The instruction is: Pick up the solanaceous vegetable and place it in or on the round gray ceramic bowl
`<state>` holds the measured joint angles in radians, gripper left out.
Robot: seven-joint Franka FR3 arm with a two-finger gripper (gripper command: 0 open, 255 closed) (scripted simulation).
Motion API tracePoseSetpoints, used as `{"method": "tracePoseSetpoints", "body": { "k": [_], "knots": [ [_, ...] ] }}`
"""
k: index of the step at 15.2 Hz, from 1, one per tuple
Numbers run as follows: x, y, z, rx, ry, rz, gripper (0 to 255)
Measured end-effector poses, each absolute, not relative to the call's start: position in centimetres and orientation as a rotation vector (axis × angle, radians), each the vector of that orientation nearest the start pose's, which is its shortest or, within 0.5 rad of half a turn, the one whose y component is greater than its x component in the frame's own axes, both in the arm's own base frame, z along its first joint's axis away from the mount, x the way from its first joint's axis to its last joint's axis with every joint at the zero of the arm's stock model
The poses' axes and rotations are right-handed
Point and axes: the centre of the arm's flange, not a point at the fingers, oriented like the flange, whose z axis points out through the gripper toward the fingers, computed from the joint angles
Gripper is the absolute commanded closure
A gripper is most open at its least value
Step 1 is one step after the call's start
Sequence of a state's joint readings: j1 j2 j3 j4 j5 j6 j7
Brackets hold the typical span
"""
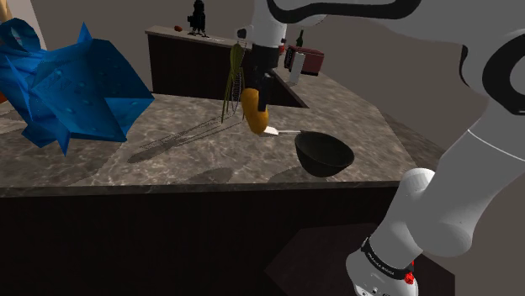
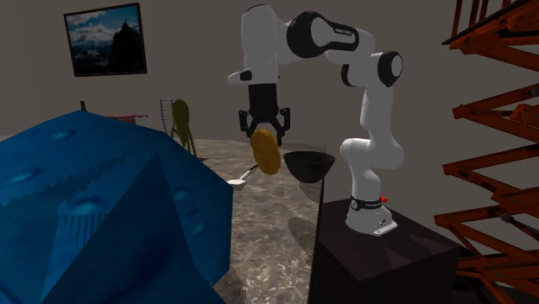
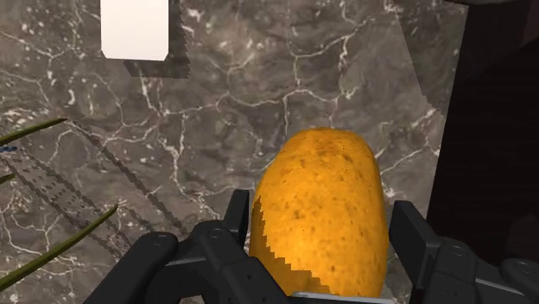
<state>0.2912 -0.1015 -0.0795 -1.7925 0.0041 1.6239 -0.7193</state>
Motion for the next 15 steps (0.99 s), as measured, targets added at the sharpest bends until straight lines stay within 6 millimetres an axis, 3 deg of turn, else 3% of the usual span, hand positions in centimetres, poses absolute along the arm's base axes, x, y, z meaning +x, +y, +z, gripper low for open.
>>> {"method": "tracePoseSetpoints", "body": {
  "k": [7, 15],
  "knots": [
    [50.4, 10.6, 61.1, -2.78, -1.397, 0.097, 255],
    [41.8, 5.7, 61.7, -2.781, -1.397, 0.098, 255]
  ]
}}
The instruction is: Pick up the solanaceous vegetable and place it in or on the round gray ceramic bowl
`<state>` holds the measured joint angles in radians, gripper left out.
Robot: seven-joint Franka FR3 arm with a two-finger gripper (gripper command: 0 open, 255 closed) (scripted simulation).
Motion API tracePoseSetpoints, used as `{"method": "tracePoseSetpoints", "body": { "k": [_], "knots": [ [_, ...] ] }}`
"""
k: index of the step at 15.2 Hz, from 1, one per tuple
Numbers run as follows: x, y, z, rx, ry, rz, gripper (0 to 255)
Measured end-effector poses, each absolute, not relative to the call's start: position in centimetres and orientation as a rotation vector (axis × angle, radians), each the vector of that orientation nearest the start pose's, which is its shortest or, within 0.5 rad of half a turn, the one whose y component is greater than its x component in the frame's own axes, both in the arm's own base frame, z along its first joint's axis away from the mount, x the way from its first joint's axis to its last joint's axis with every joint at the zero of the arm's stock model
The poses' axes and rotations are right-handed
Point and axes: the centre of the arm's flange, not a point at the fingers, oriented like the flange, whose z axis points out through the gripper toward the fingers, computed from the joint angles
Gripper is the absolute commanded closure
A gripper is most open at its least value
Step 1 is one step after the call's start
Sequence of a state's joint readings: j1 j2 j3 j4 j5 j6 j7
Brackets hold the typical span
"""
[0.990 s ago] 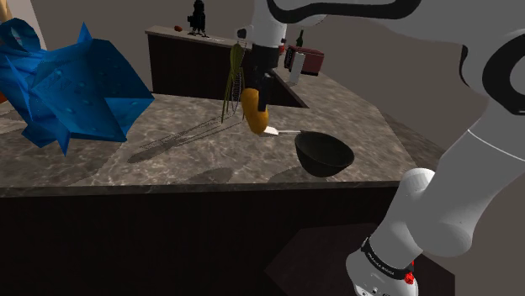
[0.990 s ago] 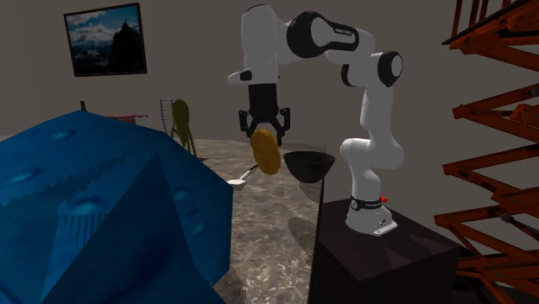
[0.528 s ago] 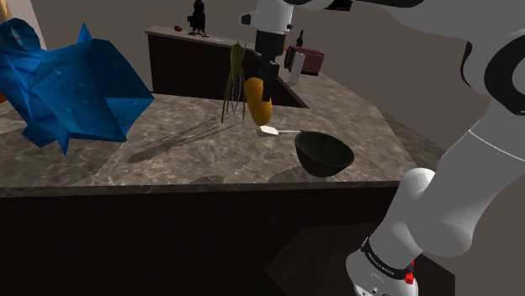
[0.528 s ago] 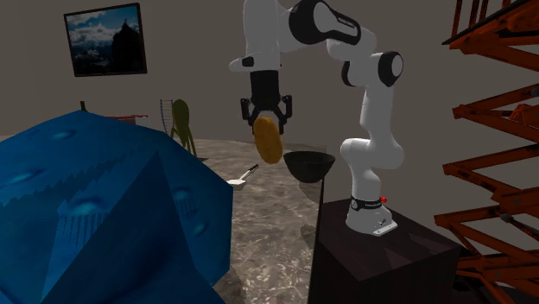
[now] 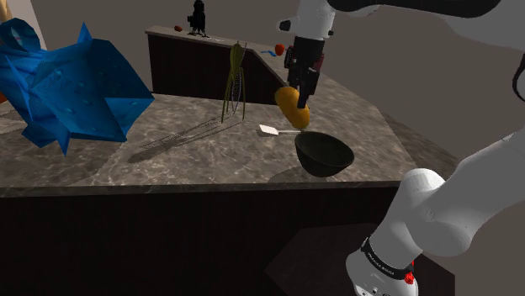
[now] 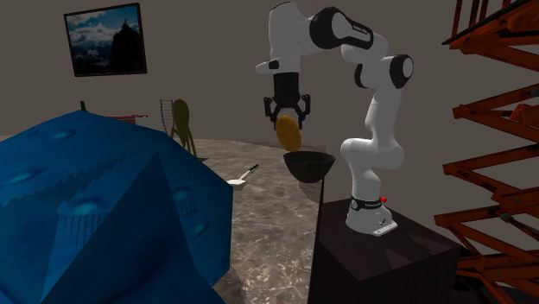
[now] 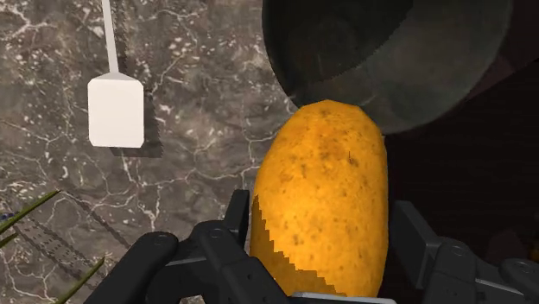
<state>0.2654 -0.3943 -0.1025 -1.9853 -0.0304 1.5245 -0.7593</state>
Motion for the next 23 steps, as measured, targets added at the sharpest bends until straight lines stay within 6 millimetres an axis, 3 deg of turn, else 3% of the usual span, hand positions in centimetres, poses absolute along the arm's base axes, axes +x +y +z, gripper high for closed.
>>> {"method": "tracePoseSetpoints", "body": {
  "k": [11, 23],
  "knots": [
    [29.5, -1.2, 61.5, -2.781, -1.397, 0.097, 255],
    [28.9, -1.7, 55.6, -2.78, -1.397, 0.097, 255]
  ]
}}
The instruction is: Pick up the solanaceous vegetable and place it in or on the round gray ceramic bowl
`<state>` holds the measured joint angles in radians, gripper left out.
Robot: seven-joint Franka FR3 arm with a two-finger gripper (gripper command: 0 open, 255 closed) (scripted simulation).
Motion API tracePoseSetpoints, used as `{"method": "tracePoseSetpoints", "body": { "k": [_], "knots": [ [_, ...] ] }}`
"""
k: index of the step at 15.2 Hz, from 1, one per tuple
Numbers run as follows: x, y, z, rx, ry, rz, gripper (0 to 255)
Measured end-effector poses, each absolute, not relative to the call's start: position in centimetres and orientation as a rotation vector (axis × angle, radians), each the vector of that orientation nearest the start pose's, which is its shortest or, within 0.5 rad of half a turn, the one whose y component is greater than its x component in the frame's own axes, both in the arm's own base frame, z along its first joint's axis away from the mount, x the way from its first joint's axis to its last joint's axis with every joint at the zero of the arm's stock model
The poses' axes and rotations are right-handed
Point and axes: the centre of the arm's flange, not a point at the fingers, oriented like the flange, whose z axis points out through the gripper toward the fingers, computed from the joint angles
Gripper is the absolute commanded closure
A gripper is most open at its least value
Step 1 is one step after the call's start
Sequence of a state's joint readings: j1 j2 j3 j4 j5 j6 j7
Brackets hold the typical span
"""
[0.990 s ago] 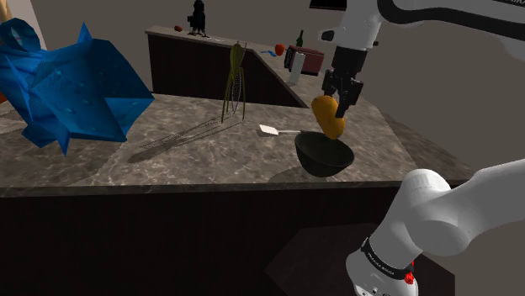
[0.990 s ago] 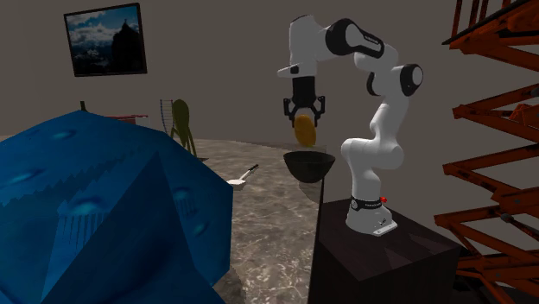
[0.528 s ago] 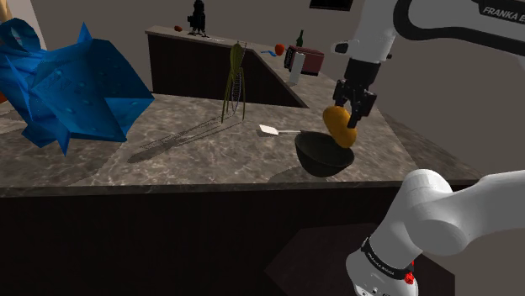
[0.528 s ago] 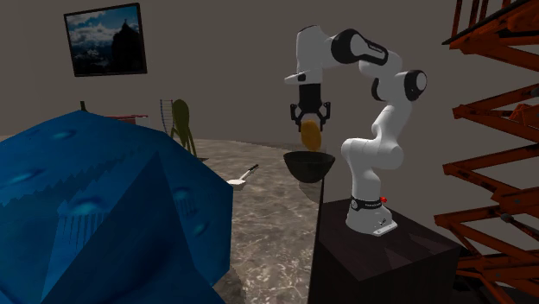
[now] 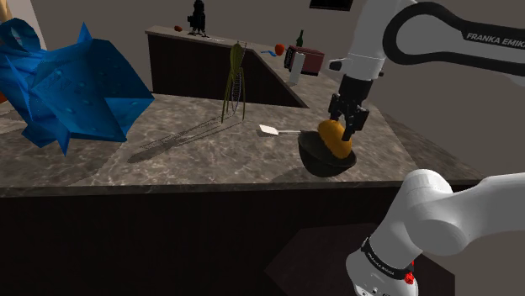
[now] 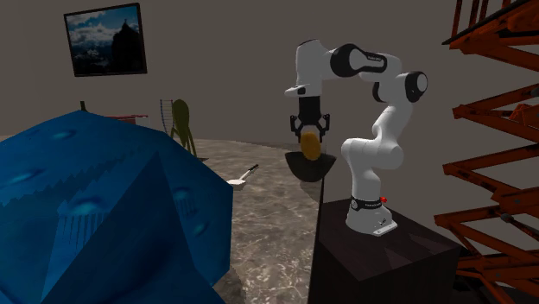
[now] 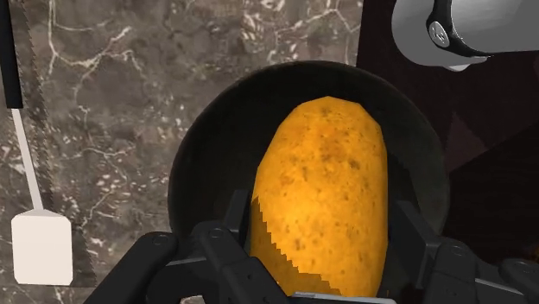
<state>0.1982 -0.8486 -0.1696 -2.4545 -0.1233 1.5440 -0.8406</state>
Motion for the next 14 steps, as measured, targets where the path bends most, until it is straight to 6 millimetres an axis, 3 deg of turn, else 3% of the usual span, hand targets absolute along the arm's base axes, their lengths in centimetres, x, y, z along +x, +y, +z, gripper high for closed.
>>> {"method": "tracePoseSetpoints", "body": {
  "k": [3, 8, 9, 14],
  "knots": [
    [28.97, -1.68, 54.48, -2.78, -1.397, 0.097, 255],
    [28.95, -1.67, 54.27, -2.78, -1.397, 0.097, 255],
    [28.95, -1.67, 54.26, -2.78, -1.397, 0.097, 0],
    [28.95, -1.68, 54.26, -2.78, -1.397, 0.097, 0]
  ]
}}
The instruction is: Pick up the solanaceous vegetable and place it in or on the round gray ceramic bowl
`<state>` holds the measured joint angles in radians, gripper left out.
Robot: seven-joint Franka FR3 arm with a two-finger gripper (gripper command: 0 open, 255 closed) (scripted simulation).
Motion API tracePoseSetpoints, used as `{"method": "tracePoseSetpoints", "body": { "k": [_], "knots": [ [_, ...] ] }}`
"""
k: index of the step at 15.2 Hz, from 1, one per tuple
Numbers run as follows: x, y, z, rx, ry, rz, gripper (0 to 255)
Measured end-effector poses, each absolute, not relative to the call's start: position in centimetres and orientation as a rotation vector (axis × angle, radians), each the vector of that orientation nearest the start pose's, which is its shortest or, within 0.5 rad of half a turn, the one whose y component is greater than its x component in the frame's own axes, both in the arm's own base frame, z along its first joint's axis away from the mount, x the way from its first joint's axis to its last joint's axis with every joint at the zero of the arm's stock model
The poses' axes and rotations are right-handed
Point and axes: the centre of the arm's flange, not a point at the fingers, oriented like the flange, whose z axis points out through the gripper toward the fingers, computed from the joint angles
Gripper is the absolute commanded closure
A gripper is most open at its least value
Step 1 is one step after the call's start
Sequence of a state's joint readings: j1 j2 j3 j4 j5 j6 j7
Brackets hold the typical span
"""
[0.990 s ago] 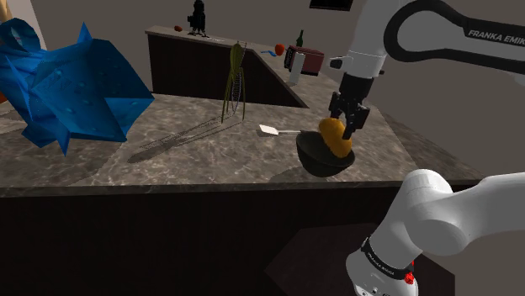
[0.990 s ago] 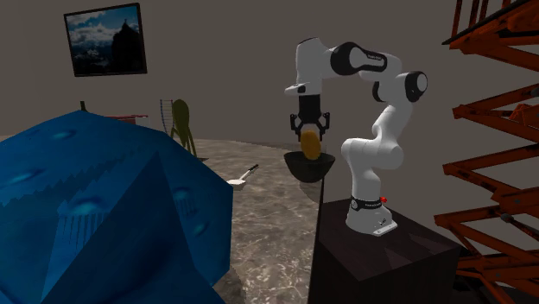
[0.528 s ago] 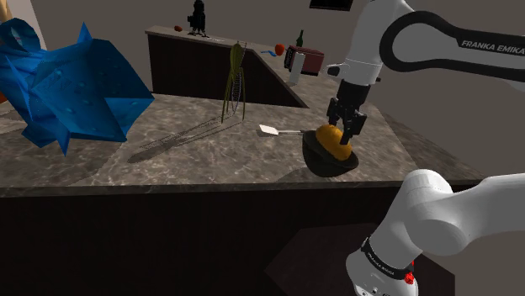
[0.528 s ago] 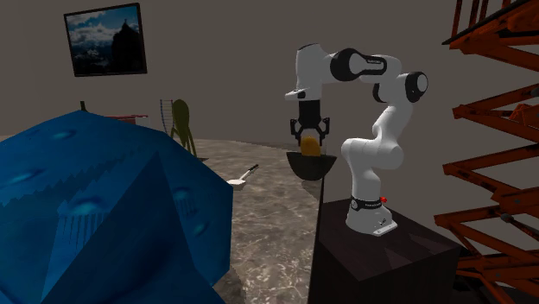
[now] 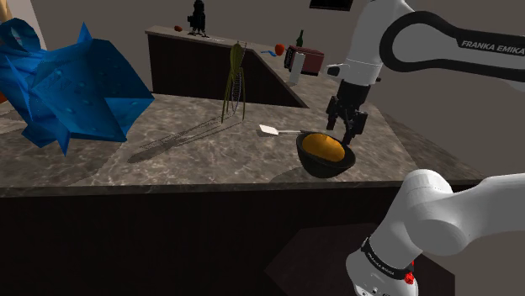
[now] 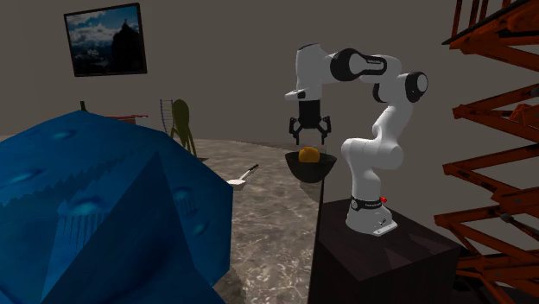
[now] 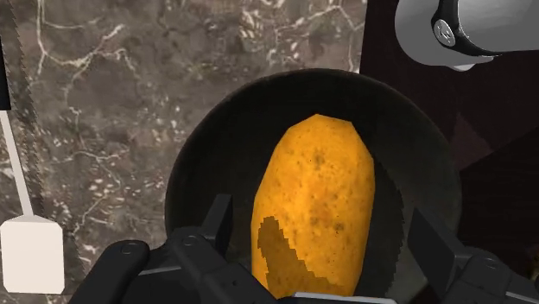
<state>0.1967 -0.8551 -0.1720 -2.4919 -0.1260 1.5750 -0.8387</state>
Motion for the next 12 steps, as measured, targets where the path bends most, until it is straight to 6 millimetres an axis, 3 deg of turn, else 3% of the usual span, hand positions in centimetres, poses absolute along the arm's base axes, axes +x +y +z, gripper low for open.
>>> {"method": "tracePoseSetpoints", "body": {
  "k": [2, 6, 12],
  "knots": [
    [29.0, -1.8, 54.9, -2.78, -1.397, 0.097, 0],
    [29.1, -1.7, 58.6, -2.781, -1.397, 0.096, 0],
    [29.3, -1.7, 59.2, -2.78, -1.397, 0.097, 0]
  ]
}}
